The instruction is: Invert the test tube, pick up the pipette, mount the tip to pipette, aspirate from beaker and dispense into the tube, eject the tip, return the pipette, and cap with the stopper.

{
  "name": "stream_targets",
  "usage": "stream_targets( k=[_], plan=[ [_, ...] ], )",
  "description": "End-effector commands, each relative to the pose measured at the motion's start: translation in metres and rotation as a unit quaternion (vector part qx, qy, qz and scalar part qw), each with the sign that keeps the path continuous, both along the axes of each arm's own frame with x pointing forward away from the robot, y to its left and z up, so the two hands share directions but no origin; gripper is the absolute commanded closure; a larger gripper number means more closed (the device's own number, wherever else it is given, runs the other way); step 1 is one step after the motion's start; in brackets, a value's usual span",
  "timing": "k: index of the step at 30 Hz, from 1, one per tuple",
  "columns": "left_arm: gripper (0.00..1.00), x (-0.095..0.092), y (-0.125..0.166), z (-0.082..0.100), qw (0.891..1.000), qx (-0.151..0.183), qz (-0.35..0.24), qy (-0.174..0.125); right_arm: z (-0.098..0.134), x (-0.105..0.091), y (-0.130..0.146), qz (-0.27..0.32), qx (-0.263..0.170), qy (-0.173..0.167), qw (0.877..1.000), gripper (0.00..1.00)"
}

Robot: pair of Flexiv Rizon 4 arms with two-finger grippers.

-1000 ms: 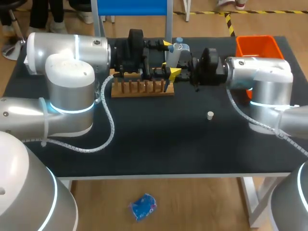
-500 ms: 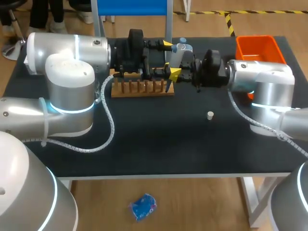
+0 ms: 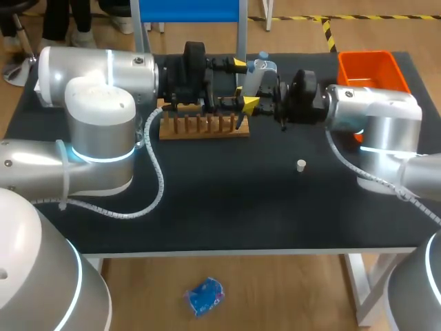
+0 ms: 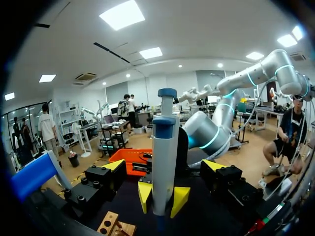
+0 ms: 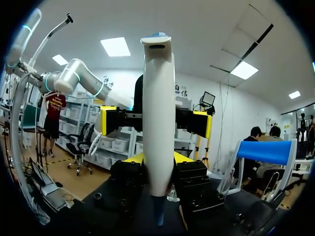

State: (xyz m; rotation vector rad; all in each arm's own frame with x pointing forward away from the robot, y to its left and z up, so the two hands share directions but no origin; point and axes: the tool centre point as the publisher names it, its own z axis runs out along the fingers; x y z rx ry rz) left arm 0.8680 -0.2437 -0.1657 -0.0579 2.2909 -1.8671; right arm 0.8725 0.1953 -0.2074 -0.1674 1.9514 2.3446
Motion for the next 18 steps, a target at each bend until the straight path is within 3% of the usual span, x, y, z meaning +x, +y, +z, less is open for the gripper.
stream_targets(
  k=[1,2,5,8,9,10,18],
  plan=[
    [0.46,-0.0009,0.0000,-0.0005,1.000,-0.001,0.002,-0.001,0.0014,-0.0011,0.0007,0.000,0.001,-0.001,1.000,1.00],
    [0.51,-0.0009,0.0000,-0.0005,1.000,-0.001,0.002,-0.001,0.0017,-0.0013,0.0009,0.000,0.001,-0.001,1.000,1.00],
    [0.51,-0.0009,0.0000,-0.0005,1.000,-0.001,0.002,-0.001,0.0025,-0.0016,0.0020,0.001,0.002,-0.001,1.000,1.00],
    [0.62,-0.0009,0.0000,-0.0005,1.000,-0.001,0.002,-0.001,0.0029,-0.0014,0.0027,0.001,0.003,-0.001,1.000,1.00],
    [0.74,-0.0009,0.0000,-0.0005,1.000,-0.001,0.002,-0.001,0.0029,-0.0014,0.0029,0.001,0.003,-0.001,1.000,1.00],
    [1.00,-0.0009,0.0000,-0.0005,1.000,-0.001,0.002,-0.001,0.0032,-0.0019,0.0031,0.001,0.003,-0.001,1.000,1.00],
    [1.00,-0.0009,0.0000,-0.0005,1.000,-0.001,0.002,-0.001,0.0023,-0.0013,0.0033,0.002,-0.001,0.001,1.000,1.00]
  ],
)
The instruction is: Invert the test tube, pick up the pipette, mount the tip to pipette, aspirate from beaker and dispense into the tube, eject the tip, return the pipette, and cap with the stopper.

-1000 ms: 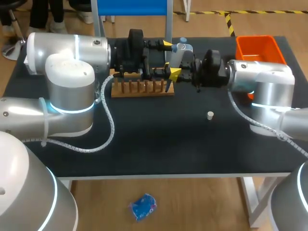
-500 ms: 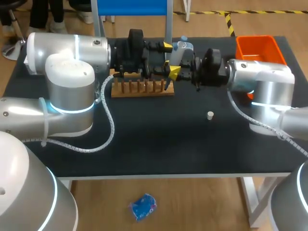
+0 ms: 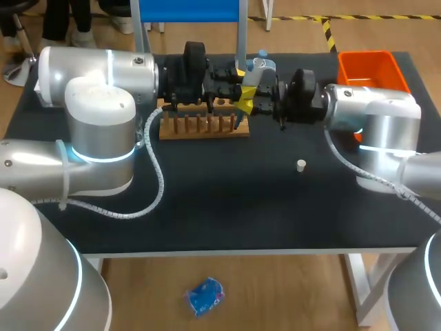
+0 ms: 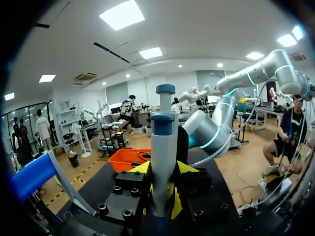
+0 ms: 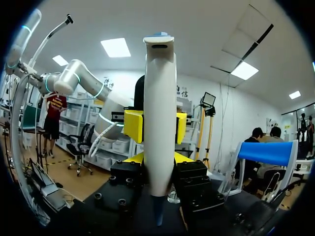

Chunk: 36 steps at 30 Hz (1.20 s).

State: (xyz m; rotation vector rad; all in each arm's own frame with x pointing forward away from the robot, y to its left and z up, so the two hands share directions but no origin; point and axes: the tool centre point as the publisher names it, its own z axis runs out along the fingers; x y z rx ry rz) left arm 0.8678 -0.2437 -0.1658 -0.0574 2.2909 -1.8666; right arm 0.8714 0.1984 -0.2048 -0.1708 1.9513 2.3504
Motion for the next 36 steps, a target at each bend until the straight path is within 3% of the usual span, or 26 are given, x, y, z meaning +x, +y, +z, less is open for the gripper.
stream_targets(
  k=[1,2,3,12,19,36],
  plan=[
    [1.00,-0.001,0.000,0.000,1.000,-0.002,0.002,-0.001,0.000,0.000,0.000,-0.002,-0.002,0.001,1.000,0.69],
    [1.00,-0.001,0.000,0.000,1.000,-0.002,0.002,-0.001,0.000,0.000,0.000,-0.004,-0.004,0.000,1.000,0.08],
    [1.00,-0.001,0.000,0.000,1.000,-0.002,0.002,-0.001,0.000,0.000,0.000,-0.005,-0.006,-0.001,1.000,0.00],
    [1.00,-0.001,0.000,0.000,1.000,-0.002,0.002,-0.001,-0.004,0.002,-0.009,-0.011,-0.030,-0.001,0.999,0.00],
    [1.00,-0.001,0.000,0.000,1.000,-0.002,0.002,-0.001,-0.016,0.006,-0.038,-0.019,-0.066,0.006,0.998,0.00],
    [1.00,-0.001,0.000,0.000,1.000,-0.002,0.002,-0.001,-0.057,0.003,-0.164,-0.050,-0.132,0.027,0.990,0.00]
  ],
)
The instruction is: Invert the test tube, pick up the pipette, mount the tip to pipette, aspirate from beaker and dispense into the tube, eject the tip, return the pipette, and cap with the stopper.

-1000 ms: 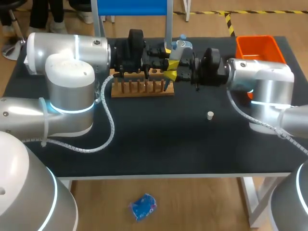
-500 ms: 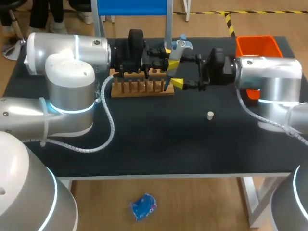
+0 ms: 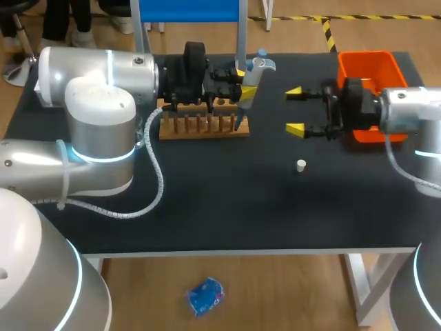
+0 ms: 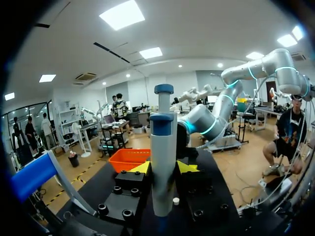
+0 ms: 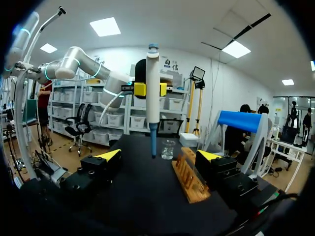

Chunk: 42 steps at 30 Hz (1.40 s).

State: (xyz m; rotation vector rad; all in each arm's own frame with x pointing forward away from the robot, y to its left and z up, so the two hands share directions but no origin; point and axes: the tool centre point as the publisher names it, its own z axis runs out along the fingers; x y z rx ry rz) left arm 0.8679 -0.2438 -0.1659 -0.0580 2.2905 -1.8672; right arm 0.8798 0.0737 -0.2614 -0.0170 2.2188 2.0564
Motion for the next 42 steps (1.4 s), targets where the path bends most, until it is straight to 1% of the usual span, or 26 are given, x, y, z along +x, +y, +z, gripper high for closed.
stream_targets(
  k=[1,6,9,12,18,23,30,35,42],
  plan=[
    [1.00,-0.001,0.000,0.000,1.000,-0.001,0.001,-0.001,-0.003,-0.007,-0.047,0.005,-0.007,0.003,1.000,0.00],
    [1.00,-0.001,0.000,0.000,1.000,-0.001,0.001,-0.001,-0.020,-0.012,-0.077,0.002,-0.024,0.014,1.000,0.00],
    [1.00,-0.001,0.000,0.000,1.000,-0.001,0.001,-0.001,-0.030,-0.016,-0.089,-0.005,-0.025,0.026,0.999,0.00],
    [1.00,-0.001,0.000,0.000,1.000,-0.001,0.001,-0.001,-0.043,-0.023,-0.094,-0.004,-0.026,0.040,0.999,0.00],
    [1.00,-0.001,0.000,0.000,1.000,-0.001,0.001,-0.001,-0.065,-0.037,-0.094,0.006,-0.037,0.058,0.998,0.00],
    [1.00,-0.001,0.000,0.000,1.000,-0.001,0.001,-0.001,-0.072,-0.041,-0.091,0.005,-0.042,0.063,0.997,0.00],
    [1.00,-0.001,0.000,0.000,1.000,-0.001,0.001,-0.001,-0.077,-0.045,-0.091,-0.013,-0.057,0.052,0.997,0.00],
    [1.00,-0.001,0.000,0.000,1.000,-0.001,0.001,-0.001,-0.080,-0.049,-0.094,-0.017,-0.084,0.040,0.995,0.00],
    [1.00,-0.001,0.000,0.000,1.000,-0.001,0.001,-0.001,-0.085,-0.055,-0.099,-0.024,-0.111,0.041,0.993,0.00]
  ],
)
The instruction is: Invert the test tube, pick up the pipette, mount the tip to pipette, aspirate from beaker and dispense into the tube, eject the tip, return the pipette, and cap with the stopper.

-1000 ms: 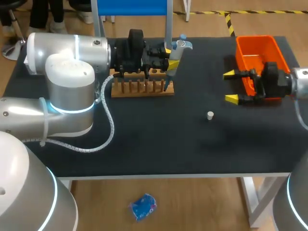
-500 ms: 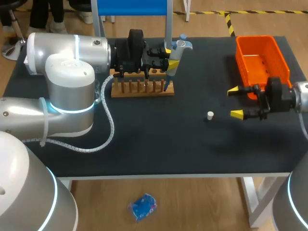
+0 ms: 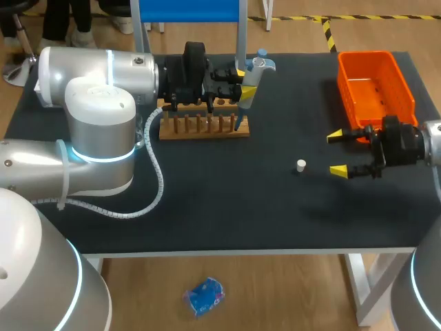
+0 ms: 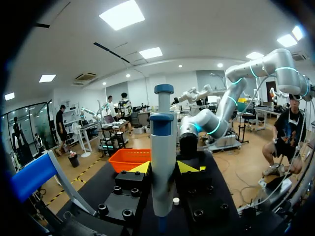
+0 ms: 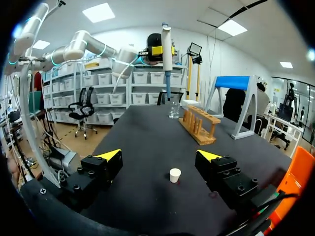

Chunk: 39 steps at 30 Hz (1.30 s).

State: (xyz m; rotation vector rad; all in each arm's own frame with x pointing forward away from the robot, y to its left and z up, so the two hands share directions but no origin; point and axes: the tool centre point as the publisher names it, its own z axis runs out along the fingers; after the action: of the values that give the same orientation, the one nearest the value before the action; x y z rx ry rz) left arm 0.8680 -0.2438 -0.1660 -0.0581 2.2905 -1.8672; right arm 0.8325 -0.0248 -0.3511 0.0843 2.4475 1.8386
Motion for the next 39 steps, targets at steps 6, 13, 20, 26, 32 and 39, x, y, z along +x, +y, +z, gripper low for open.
stream_targets(
  k=[6,13,20,26,32,39],
  plan=[
    [1.00,-0.001,0.000,0.000,1.000,-0.001,0.001,-0.001,-0.004,-0.008,-0.006,-0.022,-0.038,0.012,0.999,0.00],
    [1.00,-0.001,0.000,0.000,1.000,-0.001,0.001,-0.001,-0.004,-0.008,-0.007,-0.023,-0.039,0.012,0.999,0.00],
    [1.00,-0.001,0.000,0.000,1.000,-0.001,0.001,-0.001,-0.004,-0.008,-0.007,-0.023,-0.039,0.012,0.999,0.00],
    [1.00,0.005,0.006,0.008,1.000,-0.024,0.016,-0.001,-0.004,-0.008,-0.007,-0.023,-0.039,0.012,0.999,0.00],
    [1.00,0.008,0.039,0.008,0.996,-0.048,0.078,-0.001,-0.004,-0.008,-0.007,-0.023,-0.039,0.012,0.999,0.00],
    [1.00,0.010,0.091,0.005,0.988,-0.048,0.149,-0.001,-0.004,-0.008,-0.007,-0.023,-0.039,0.012,0.999,0.00]
  ],
)
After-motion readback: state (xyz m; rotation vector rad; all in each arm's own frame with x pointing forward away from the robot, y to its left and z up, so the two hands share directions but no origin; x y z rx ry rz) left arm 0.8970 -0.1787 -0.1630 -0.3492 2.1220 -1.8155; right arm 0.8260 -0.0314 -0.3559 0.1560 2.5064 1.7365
